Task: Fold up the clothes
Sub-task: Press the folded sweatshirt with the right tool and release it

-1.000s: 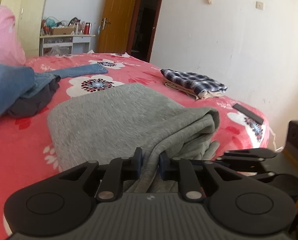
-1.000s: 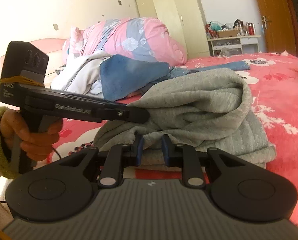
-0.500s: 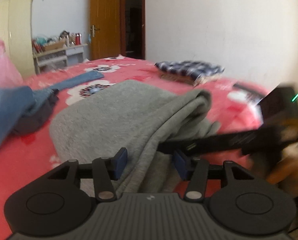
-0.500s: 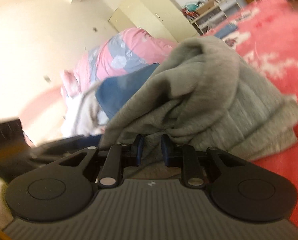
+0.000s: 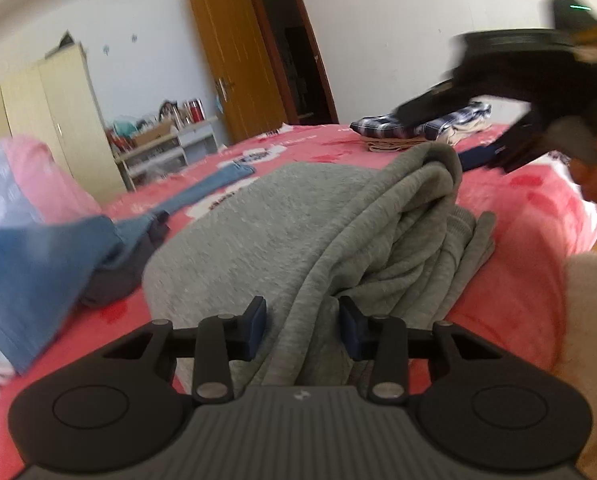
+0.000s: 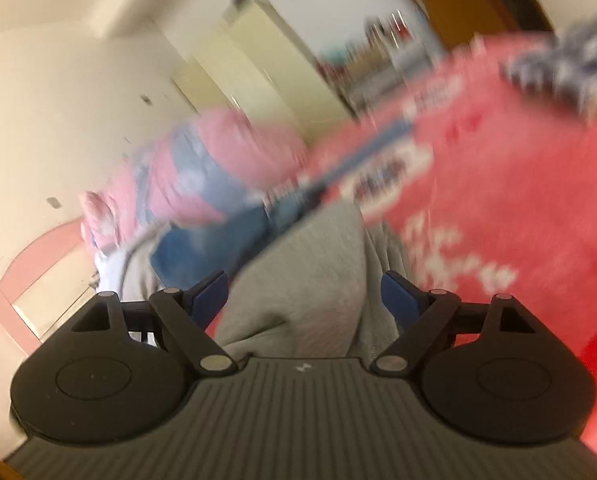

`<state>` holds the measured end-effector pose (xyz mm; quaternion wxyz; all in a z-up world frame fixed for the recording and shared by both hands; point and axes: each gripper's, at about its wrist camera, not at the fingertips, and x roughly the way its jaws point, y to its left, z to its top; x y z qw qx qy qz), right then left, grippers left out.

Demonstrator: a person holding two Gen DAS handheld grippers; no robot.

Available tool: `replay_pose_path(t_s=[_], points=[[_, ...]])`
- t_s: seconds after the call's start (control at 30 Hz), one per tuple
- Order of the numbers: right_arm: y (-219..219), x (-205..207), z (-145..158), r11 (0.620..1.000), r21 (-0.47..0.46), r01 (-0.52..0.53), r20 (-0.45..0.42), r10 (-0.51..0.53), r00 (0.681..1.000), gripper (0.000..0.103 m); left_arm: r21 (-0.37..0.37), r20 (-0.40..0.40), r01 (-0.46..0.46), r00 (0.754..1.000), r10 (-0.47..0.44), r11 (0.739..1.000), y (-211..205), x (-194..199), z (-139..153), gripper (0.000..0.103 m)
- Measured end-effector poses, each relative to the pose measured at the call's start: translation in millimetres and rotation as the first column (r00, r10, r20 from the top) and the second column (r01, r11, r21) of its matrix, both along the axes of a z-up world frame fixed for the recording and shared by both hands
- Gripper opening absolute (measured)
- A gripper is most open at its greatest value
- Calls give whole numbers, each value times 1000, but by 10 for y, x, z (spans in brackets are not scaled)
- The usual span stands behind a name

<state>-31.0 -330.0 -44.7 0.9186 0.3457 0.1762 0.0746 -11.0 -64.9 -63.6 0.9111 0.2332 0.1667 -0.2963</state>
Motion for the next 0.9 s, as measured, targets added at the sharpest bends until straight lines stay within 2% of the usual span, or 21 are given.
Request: replay_pose_path(t_s=[0.03, 0.07, 0.13, 0.17, 0.23, 0.33, 0.43, 0.5, 0.53, 0.57, 0.63, 0.77, 0.9], points=[[-46, 133, -64, 998, 49, -30, -37, 32, 999, 76, 15, 25, -4, 1000, 4, 1000, -19, -28, -13, 36], [-66, 224, -122, 995, 88, -53, -66, 59, 996, 48, 33, 51, -8, 999, 6, 999, -35, -50, -23, 33], [-28, 323, -178, 989, 117, -92, -95, 103, 990, 23, 67, 102, -16, 995, 10, 998, -67, -95, -43, 30], [14, 305, -147, 991, 87, -99, -93, 107, 990, 18, 81, 125, -19, 992, 8, 997, -81, -118, -49, 29], [97, 161, -50, 995, 16, -102, -69, 103, 992, 16, 101, 155, -7, 988, -9, 995, -98, -163, -48, 29], [171, -29, -30, 996, -24, -87, -54, 85, 995, 15, 168, 187, 19, 981, -51, 986, -169, -220, -134, 30], [100, -112, -273, 998, 10, -55, -73, 55, 996, 15, 213, 208, 21, 976, -66, 977, -251, -232, -241, 34], [48, -123, -449, 997, 63, -33, -61, 37, 997, 15, 211, 203, 22, 977, -66, 977, -273, -218, -232, 35], [37, -130, -442, 998, 65, -25, -46, 28, 999, 18, 207, 196, 24, 978, -65, 978, -279, -206, -221, 36], [53, -153, -398, 999, 32, -13, -36, 15, 999, 22, 202, 187, 27, 980, -66, 979, -273, -190, -206, 36], [121, -270, -248, 998, -61, 21, 17, -20, 1000, 22, 198, 178, 35, 982, -71, 980, -259, -161, -188, 37], [389, -671, 67, 958, -282, 56, 214, 6, 977, 22, 191, 159, 61, 983, -92, 980, -222, -134, -130, 39], [795, -650, -63, 917, -391, -73, 157, 145, 977, 22, 137, 93, 115, 987, -129, 984, -102, -111, 19, 46]])
